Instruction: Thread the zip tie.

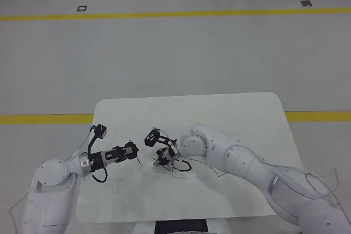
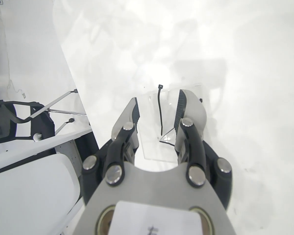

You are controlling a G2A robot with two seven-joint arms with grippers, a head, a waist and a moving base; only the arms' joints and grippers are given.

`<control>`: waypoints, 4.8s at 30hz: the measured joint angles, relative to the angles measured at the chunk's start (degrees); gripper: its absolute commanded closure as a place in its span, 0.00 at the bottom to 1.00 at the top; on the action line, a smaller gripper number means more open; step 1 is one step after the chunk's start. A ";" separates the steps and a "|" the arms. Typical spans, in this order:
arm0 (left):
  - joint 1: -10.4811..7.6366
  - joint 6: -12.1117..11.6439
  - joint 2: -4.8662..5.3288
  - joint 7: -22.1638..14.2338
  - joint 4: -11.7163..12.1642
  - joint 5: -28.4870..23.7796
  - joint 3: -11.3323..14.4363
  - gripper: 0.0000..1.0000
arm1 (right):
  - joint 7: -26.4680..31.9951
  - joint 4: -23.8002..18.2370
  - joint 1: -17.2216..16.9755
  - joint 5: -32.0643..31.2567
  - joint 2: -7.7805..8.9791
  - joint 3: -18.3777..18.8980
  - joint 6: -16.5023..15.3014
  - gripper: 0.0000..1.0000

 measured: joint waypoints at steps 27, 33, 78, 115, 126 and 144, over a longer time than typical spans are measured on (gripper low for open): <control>0.00 0.00 0.00 0.00 0.00 0.00 0.00 1.00 | 0.93 4.79 1.53 0.42 -3.36 -2.67 0.00 0.77; 0.00 0.00 0.00 0.00 0.00 0.00 0.00 1.00 | 1.33 5.31 1.48 0.54 -3.81 -2.67 0.00 0.85; 0.00 0.00 0.00 0.00 0.00 0.00 0.00 1.00 | -16.75 -23.68 -12.31 17.36 20.22 16.26 0.00 1.00; 0.00 0.00 0.00 0.00 0.00 0.00 0.00 1.00 | -7.84 -37.10 -27.71 32.48 23.13 38.08 0.00 1.00; -1.11 0.49 1.43 -5.62 -2.03 6.30 4.59 1.00 | -4.37 -38.32 -29.92 29.73 23.91 43.81 0.00 1.00; -4.68 4.13 3.97 -7.41 -0.55 5.10 12.75 1.00 | 5.71 -40.09 -32.31 31.39 23.44 49.95 0.00 1.00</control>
